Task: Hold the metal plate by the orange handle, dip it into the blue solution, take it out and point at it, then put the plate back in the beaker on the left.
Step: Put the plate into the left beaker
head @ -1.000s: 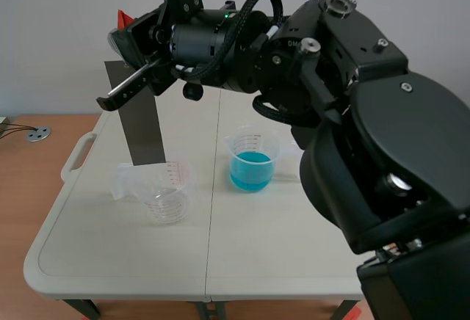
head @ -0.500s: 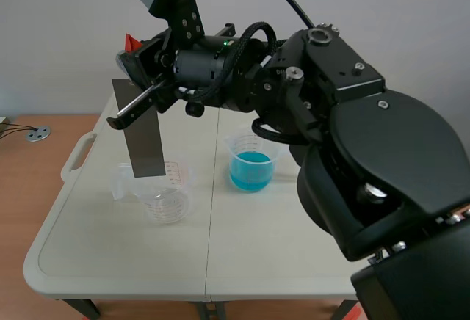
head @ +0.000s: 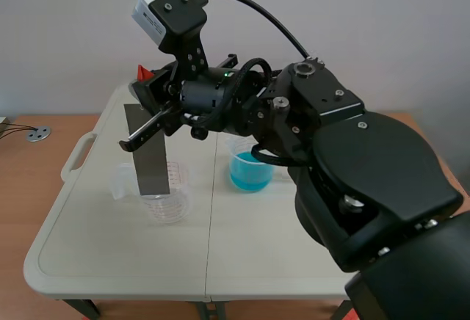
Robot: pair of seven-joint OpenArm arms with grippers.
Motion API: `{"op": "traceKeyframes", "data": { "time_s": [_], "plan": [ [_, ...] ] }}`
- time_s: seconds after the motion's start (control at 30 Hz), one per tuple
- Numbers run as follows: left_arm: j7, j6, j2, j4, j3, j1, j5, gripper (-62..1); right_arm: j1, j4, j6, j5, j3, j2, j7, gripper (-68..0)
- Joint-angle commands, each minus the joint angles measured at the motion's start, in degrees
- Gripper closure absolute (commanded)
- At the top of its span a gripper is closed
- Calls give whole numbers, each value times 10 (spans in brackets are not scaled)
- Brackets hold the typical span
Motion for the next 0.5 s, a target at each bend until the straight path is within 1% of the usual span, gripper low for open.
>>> {"op": "traceKeyframes", "data": {
  "time_s": [0.0,0.27,0.37,0.47],
  "plan": [
    [-6,-1,-2,6,-1,6,-2,-15,10,-2,1,5,1,-4,17,-15],
    [-7,-1,-2,6,-1,6,-2,-15,10,-43,1,5,1,-4,47,-15],
    [-8,-1,-2,6,-1,3,-2,-15,10,-62,-3,5,1,-4,61,-15],
    [-6,-1,-2,6,-1,-3,-2,-15,10,-76,-13,5,1,-4,65,-15]
  ]
}}
